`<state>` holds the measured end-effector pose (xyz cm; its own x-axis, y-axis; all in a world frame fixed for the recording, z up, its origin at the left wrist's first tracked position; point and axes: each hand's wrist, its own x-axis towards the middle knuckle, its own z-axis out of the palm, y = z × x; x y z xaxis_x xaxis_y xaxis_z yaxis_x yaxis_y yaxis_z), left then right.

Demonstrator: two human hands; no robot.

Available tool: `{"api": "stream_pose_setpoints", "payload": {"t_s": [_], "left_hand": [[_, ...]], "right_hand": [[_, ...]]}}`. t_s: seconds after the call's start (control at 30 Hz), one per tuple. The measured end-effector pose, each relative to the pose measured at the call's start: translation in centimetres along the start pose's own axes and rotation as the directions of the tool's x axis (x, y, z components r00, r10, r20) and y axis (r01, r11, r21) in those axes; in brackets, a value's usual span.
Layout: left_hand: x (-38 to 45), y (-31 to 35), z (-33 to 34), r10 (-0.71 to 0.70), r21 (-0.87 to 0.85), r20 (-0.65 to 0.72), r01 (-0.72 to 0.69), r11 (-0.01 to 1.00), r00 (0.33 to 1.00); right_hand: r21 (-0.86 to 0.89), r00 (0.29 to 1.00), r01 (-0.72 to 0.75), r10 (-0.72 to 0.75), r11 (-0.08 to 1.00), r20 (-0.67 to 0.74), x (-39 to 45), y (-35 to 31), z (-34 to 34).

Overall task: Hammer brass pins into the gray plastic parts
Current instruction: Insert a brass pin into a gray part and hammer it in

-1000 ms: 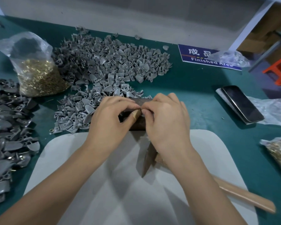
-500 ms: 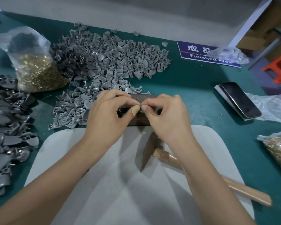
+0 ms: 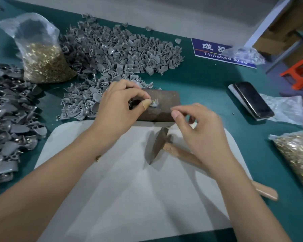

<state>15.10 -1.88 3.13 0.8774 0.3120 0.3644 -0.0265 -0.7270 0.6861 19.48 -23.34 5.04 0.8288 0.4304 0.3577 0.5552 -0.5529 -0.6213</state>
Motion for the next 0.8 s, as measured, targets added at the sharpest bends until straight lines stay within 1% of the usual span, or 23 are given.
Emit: {"api": "stream_pose_setpoints", "payload": {"t_s": [0.07,0.13,0.2,0.23,0.27,0.33,0.37,0.4,0.43,0.47,0.5,0.53,0.57,0.6,0.67,0.73,0.8], "left_hand": [[0.0,0.0,0.1,0.01,0.01,0.011,-0.01,1.0,1.0],[0.1,0.0,0.3,0.018,0.016,0.026,-0.018,1.0,1.0],[0.0,-0.1,0.5,0.017,0.004,0.031,-0.017,1.0,0.999],[0.0,-0.2,0.5,0.016,-0.006,0.029,-0.016,1.0,0.999],[0.0,-0.2,0.5,0.017,-0.015,0.027,-0.017,1.0,0.999],[0.0,-0.3,0.5,0.023,-0.018,0.017,-0.023,1.0,1.0],[0.0,-0.3,0.5,0.03,-0.015,0.011,-0.03,0.999,0.999],[0.0,-0.4,0.5,0.041,-0.009,0.002,-0.041,0.999,0.999],[0.0,-0.3,0.5,0.05,0.001,-0.008,-0.05,0.999,0.999],[0.0,-0.2,0.5,0.054,0.014,-0.014,-0.054,0.998,0.998],[0.0,-0.1,0.5,0.052,0.026,-0.015,-0.052,0.998,0.999],[0.0,0.0,0.5,0.048,0.033,-0.014,-0.048,0.998,0.999],[-0.1,0.1,0.4,0.044,0.035,-0.017,-0.043,0.998,0.999],[-0.1,0.2,0.4,0.039,0.036,-0.021,-0.038,0.999,0.999],[-0.1,0.2,0.2,0.035,0.048,-0.021,-0.034,0.998,0.999],[-0.1,0.1,0.2,0.041,0.082,-0.024,-0.039,0.996,0.999],[0.0,0.1,0.2,0.033,0.104,-0.028,-0.03,0.994,0.999]], "right_hand": [[-0.132,0.995,0.025,-0.012,0.991,0.1,-2.9,0.9,-1.8],[-0.24,0.975,0.058,-0.003,0.969,0.222,-5.2,1.7,-3.0],[-0.241,0.953,0.084,-0.007,0.967,0.302,-6.5,1.9,-3.4],[-0.252,0.948,0.129,-0.045,0.959,0.314,-6.8,1.8,-3.4],[-0.305,0.944,0.208,-0.109,0.929,0.313,-6.7,1.7,-3.4],[-0.469,0.929,0.35,-0.237,0.811,0.284,-5.9,1.3,-3.6],[-0.519,0.933,0.356,-0.264,0.777,0.245,-5.4,1.1,-4.0],[-0.536,0.945,0.326,-0.268,0.779,0.186,-4.9,1.0,-4.4],[-0.5,0.963,0.269,-0.244,0.823,0.117,-4.4,0.8,-4.9],[-0.396,0.98,0.197,-0.191,0.897,0.053,-3.8,0.7,-5.4],[-0.257,0.992,0.12,-0.122,0.959,0.005,-3.0,0.7,-5.8],[-0.144,0.998,0.058,-0.061,0.988,-0.021,-2.1,0.4,-6.1],[-0.078,0.999,0.019,-0.021,0.997,-0.032,-1.0,-0.1,-6.3],[-0.062,1.0,0.008,-0.01,0.998,-0.028,0.2,-0.6,-6.3],[-0.142,1.0,0.024,-0.022,0.99,0.017,2.0,-1.2,-5.6],[-0.286,0.998,0.04,-0.024,0.957,0.06,2.9,-1.6,-4.4],[-0.363,0.998,0.04,-0.02,0.931,0.059,3.1,-1.3,-3.3]]}}
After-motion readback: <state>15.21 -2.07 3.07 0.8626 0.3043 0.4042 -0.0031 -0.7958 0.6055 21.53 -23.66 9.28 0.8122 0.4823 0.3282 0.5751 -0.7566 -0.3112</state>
